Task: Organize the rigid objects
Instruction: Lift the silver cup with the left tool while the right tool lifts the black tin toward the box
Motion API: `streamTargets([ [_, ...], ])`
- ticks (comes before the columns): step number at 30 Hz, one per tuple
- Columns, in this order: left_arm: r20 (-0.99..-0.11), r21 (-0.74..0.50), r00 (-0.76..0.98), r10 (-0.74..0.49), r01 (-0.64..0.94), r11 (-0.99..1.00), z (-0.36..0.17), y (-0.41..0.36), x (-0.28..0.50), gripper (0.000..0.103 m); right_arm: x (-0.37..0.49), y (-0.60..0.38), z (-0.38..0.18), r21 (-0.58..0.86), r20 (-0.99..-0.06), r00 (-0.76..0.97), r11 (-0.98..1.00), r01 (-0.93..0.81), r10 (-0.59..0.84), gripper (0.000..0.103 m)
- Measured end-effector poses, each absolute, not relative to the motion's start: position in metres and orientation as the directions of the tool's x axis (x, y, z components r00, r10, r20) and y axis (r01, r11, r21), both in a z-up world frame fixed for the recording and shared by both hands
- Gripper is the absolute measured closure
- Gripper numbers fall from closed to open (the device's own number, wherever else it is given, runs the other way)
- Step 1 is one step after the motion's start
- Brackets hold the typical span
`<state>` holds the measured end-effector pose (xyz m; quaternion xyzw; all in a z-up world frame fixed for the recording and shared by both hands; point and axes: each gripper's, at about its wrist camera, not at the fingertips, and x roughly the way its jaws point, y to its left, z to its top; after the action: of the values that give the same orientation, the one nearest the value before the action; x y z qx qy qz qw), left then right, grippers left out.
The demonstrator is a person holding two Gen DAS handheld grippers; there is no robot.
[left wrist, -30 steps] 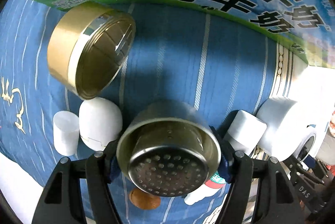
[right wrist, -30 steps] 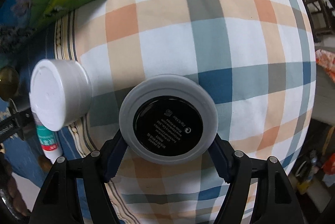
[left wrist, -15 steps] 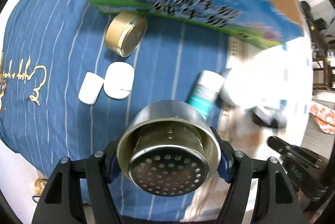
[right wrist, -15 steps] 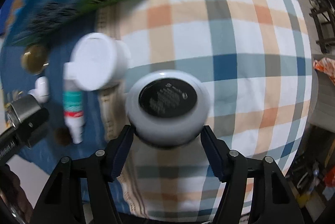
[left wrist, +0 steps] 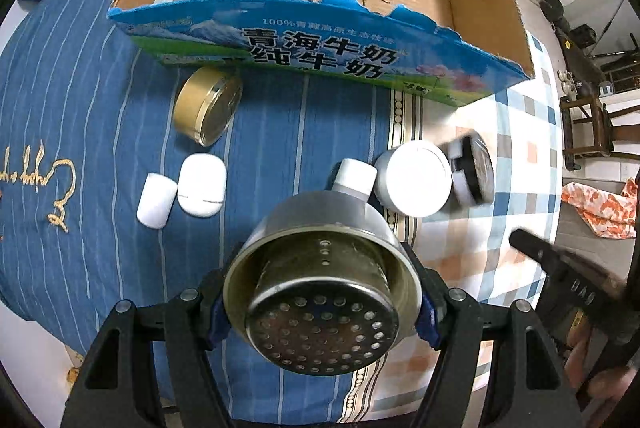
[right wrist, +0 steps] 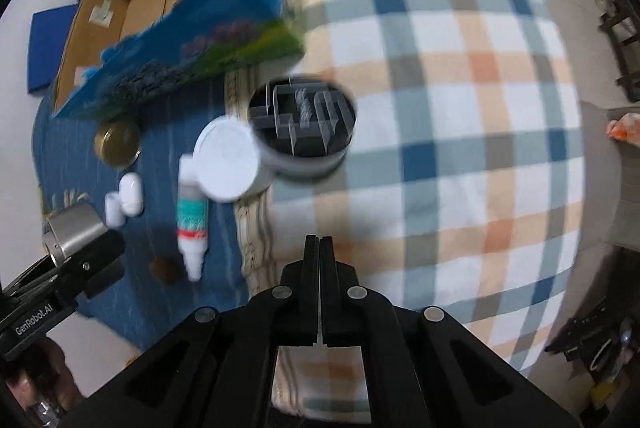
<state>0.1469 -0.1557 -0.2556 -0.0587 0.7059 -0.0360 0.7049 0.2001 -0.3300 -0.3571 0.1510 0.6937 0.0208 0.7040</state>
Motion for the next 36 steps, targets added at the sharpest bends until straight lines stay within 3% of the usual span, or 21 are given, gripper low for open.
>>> streamTargets([
  [1, -0.991, -0.135, -0.001, -0.135, -0.032, 0.99, -0.254, -0.16, 0.145, 0.034, 0.203, -0.346, -0.349, 0.261, -0.965, 0.038, 0.942, 0.212, 0.259, 0.081],
  [3, -0.99, -0.138, -0.004, -0.138, -0.035, 0.99, -0.26, -0.148, 0.164, 0.034, 0.216, -0.36, -0.354, 0.346, -0.936, 0.059, 0.884, 0.315, 0.346, 0.034],
  [4, -0.99, -0.137, -0.004, -0.138, -0.035, 0.99, -0.262, -0.147, 0.167, 0.034, 0.223, -0.362, -0.358, 0.358, -0.932, 0.083, 0.863, 0.357, 0.352, 0.029],
  [12, -0.993, -0.119, -0.012, -0.119, -0.034, 0.992, -0.275, -0.125, 0.193, 0.034, 0.263, -0.346, -0.424, 0.197, -0.963, -0.079, 0.873, 0.447, 0.258, 0.031],
  [14, -0.993, -0.116, -0.015, -0.117, -0.031, 0.993, -0.283, -0.124, 0.2, 0.034, 0.267, -0.344, -0.43, 0.205, -0.961, -0.072, 0.867, 0.455, 0.265, 0.025],
  [22, -0.994, -0.104, -0.033, -0.105, -0.015, 0.994, -0.294, -0.122, 0.206, 0.034, 0.279, -0.334, -0.418, 0.127, -0.979, -0.1, 0.911, 0.391, 0.179, 0.023],
  [27, -0.994, -0.098, -0.05, -0.098, -0.001, 0.995, -0.297, -0.123, 0.205, 0.034, 0.283, -0.328, -0.424, 0.114, -0.982, -0.1, 0.921, 0.373, 0.162, 0.015],
  [32, -0.995, -0.092, -0.045, -0.091, 0.01, 0.996, -0.299, -0.126, 0.204, 0.034, 0.277, -0.337, -0.416, 0.109, -0.98, -0.117, 0.926, 0.362, 0.161, 0.022],
  [36, -0.994, -0.104, -0.048, -0.103, 0.015, 0.994, -0.3, -0.13, 0.202, 0.034, 0.277, -0.343, -0.398, 0.099, -0.985, -0.099, 0.935, 0.339, 0.14, 0.021],
])
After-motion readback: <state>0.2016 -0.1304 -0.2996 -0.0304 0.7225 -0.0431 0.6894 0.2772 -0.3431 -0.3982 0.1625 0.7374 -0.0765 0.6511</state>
